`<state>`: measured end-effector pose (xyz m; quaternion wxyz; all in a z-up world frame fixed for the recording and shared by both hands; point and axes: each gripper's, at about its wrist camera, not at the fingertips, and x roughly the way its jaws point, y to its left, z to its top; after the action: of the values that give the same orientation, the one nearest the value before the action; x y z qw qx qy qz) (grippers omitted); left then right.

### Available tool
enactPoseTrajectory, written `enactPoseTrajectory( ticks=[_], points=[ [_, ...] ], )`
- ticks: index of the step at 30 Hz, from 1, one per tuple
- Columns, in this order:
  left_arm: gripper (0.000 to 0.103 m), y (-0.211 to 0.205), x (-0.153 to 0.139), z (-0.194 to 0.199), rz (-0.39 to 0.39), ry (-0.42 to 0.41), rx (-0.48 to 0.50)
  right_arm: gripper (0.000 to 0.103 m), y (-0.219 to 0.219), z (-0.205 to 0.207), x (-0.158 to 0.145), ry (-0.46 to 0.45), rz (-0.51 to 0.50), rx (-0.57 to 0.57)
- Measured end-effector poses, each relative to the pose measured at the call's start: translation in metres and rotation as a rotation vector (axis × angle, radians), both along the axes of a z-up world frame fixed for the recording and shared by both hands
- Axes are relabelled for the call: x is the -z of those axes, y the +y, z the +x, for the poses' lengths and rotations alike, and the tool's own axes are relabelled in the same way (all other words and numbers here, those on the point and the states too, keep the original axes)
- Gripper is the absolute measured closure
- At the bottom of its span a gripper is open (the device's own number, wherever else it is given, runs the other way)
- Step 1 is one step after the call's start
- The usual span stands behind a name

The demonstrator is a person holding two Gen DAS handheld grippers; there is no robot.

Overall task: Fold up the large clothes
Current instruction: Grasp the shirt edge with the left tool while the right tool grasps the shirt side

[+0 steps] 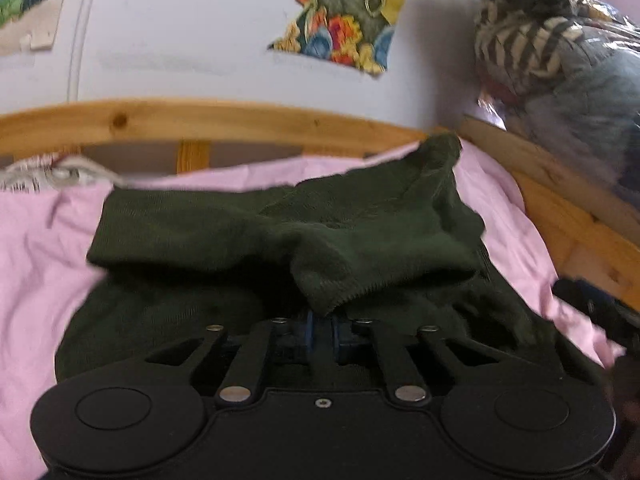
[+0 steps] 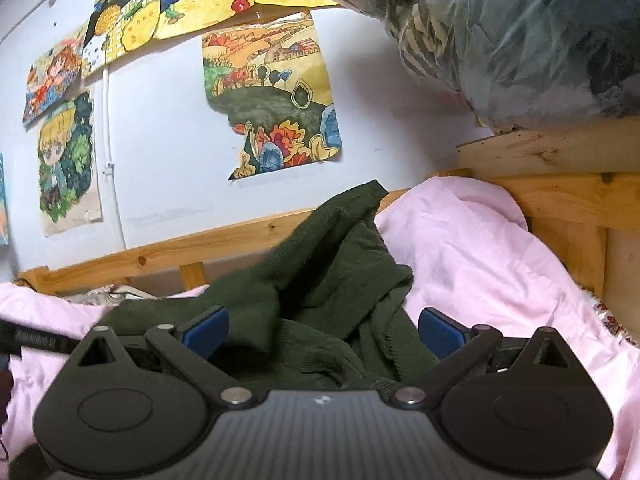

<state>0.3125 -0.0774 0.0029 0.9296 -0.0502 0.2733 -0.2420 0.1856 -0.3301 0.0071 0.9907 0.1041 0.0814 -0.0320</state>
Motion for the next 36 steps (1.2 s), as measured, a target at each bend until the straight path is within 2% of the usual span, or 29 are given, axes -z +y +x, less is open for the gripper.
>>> enactPoseTrajectory(
  ticks=[2, 4, 5, 6, 8, 12, 15, 17, 20, 22, 24, 25, 26, 27, 29, 31, 32, 33, 35, 36],
  points=[
    [0.079, 0.008, 0.003, -0.005, -0.003, 0.024, 0.02, 0.0, -0.004, 0.001, 0.001, 0.009, 0.041, -0.012],
    [0.067, 0.018, 0.006, -0.012, 0.007, 0.03, 0.027, 0.0, -0.008, 0.003, 0.004, 0.014, 0.086, -0.03],
    [0.056, 0.025, 0.006, -0.013, 0.012, 0.026, 0.017, 0.0, -0.01, 0.005, 0.006, 0.015, 0.111, -0.044],
    [0.045, 0.032, 0.006, -0.013, 0.013, 0.025, 0.0, 0.0, -0.011, 0.008, 0.008, 0.017, 0.136, -0.059],
    [0.035, 0.049, 0.004, -0.005, -0.006, 0.03, -0.063, 0.0, -0.013, 0.013, 0.011, 0.024, 0.178, -0.086],
    [0.023, 0.083, -0.004, 0.025, -0.073, 0.059, -0.205, 0.0, -0.003, 0.025, 0.014, 0.021, 0.206, -0.108],
    [0.022, 0.102, -0.005, 0.057, -0.052, 0.124, -0.255, 0.005, 0.009, 0.046, 0.003, 0.031, 0.125, -0.15],
    [0.022, 0.111, -0.005, 0.08, -0.06, 0.164, -0.272, 0.01, 0.009, 0.066, -0.006, 0.028, 0.122, -0.163],
    [0.028, 0.12, 0.0, 0.112, -0.155, 0.253, -0.27, 0.017, -0.002, 0.116, -0.02, 0.071, 0.23, -0.179],
    [0.029, 0.121, 0.009, 0.127, -0.213, 0.331, -0.246, 0.018, -0.006, 0.154, -0.021, 0.167, 0.291, -0.178],
    [0.034, 0.12, 0.02, 0.139, -0.275, 0.41, -0.223, 0.024, -0.01, 0.18, -0.013, 0.233, 0.377, -0.184],
    [0.036, 0.12, 0.024, 0.142, -0.306, 0.43, -0.206, 0.037, -0.011, 0.188, -0.009, 0.254, 0.414, -0.194],
    [0.038, 0.119, 0.026, 0.144, -0.333, 0.429, -0.183, 0.059, -0.01, 0.195, -0.005, 0.283, 0.444, -0.205],
    [0.038, 0.116, 0.027, 0.142, -0.34, 0.405, -0.158, 0.066, -0.01, 0.198, -0.003, 0.293, 0.456, -0.215],
    [0.038, 0.107, 0.024, 0.134, -0.311, 0.335, -0.082, 0.076, -0.011, 0.197, -0.005, 0.267, 0.476, -0.253],
    [0.033, 0.094, 0.021, 0.121, -0.23, 0.258, 0.006, 0.079, -0.02, 0.194, -0.011, 0.232, 0.577, -0.298],
    [0.03, 0.087, 0.019, 0.113, -0.173, 0.215, 0.029, 0.08, -0.026, 0.193, -0.017, 0.197, 0.648, -0.32],
    [0.024, 0.077, 0.019, 0.101, -0.083, 0.148, 0.056, 0.08, -0.03, 0.191, -0.025, 0.167, 0.689, -0.335],
    [0.023, 0.06, 0.023, 0.075, 0.091, 0.005, 0.138, 0.081, -0.034, 0.193, -0.045, 0.118, 0.719, -0.351],
    [0.023, 0.054, 0.026, 0.065, 0.148, -0.046, 0.168, 0.081, -0.035, 0.196, -0.054, 0.104, 0.725, -0.359]
  ],
)
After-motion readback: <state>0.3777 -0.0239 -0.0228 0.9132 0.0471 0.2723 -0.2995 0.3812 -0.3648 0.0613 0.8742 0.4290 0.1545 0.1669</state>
